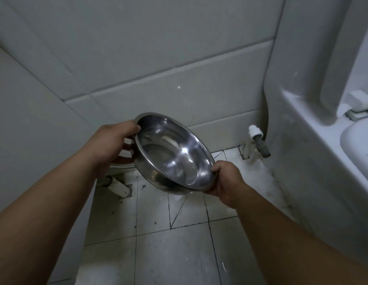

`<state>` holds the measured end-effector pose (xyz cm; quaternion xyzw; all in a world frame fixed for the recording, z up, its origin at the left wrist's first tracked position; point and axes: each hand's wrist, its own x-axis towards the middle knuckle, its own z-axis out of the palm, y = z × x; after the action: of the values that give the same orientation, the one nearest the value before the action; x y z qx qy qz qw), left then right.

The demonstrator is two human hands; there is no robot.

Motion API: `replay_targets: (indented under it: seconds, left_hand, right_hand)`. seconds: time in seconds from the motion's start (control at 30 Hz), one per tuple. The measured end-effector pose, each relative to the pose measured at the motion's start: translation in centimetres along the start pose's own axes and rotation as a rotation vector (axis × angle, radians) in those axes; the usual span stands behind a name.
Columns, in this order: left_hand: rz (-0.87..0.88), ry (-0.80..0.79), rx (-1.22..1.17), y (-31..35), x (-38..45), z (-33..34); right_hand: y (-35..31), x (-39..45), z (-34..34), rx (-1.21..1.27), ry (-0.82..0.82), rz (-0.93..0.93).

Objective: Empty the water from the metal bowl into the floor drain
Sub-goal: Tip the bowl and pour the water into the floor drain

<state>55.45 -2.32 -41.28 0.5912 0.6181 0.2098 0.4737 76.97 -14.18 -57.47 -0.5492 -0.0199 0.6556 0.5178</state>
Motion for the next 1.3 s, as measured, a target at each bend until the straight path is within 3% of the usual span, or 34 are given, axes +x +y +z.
replay_targets:
  seconds: [0.3,0.8,1.1,1.3]
  left_hand:
    - [-0.075,-0.03,-0.188,-3.6,-2.4,1.1]
    - [-0.126,-0.062,-0.381,-7.1,-5.3,1.9]
    - [-0.096,-0.052,-0.428,-8.7,-6.2,1.4]
    - [-0.141,-0.062,-0.443,-9.7,-5.5,0.4]
  right_hand:
    - [-5.6,-2.6,-2.4,-0.384,0.018,-0.156]
    - [-10.5,-6.0,-0.6,-0.711,0.212,-0.321]
    - [-7.6,-6.3,-0.7,-0.601,0.186,-0.391]
    - [-6.3,-6.1,-0.7,-0.501,-0.015,-0.298]
